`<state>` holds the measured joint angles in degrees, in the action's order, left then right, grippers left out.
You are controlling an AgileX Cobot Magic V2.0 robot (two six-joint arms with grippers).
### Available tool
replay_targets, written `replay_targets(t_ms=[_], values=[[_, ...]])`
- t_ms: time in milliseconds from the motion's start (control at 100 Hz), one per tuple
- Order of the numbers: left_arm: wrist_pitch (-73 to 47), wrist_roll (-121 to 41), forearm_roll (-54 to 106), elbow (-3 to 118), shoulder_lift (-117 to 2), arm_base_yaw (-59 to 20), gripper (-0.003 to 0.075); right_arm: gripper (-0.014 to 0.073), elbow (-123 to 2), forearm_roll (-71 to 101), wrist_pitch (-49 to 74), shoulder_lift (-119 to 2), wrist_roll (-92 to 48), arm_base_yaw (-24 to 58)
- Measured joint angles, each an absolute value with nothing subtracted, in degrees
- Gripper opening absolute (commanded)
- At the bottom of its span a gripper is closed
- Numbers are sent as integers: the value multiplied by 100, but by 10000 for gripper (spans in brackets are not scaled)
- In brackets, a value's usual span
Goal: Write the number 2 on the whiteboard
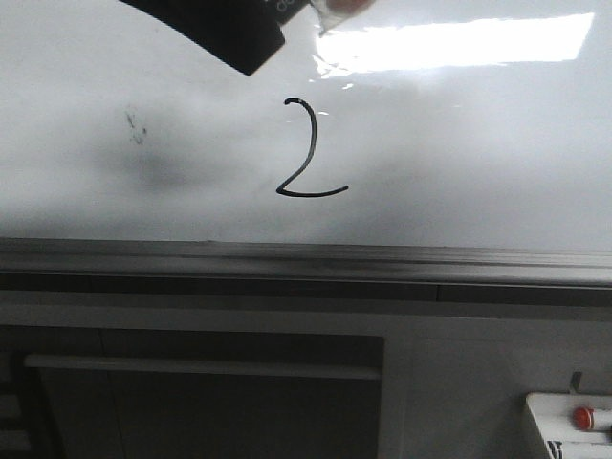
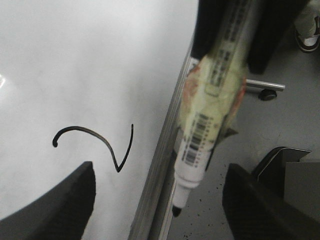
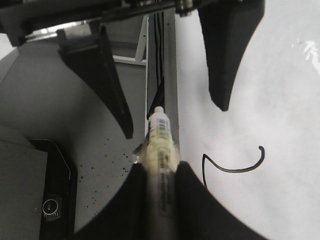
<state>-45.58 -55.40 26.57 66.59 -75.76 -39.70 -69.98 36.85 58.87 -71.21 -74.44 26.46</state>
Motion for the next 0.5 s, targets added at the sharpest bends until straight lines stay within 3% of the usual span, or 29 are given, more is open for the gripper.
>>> replay_targets(t_ms=[150,500], values=[[-4547,-5626,2670,6672,-7674,-4031,465,-36,-6998,3685,5862,-7121,-7457,2646],[-4728,-5665,2911,6708,-7684,-4043,135,-36,-6998,3685,5838,-7121,-7470,2646]])
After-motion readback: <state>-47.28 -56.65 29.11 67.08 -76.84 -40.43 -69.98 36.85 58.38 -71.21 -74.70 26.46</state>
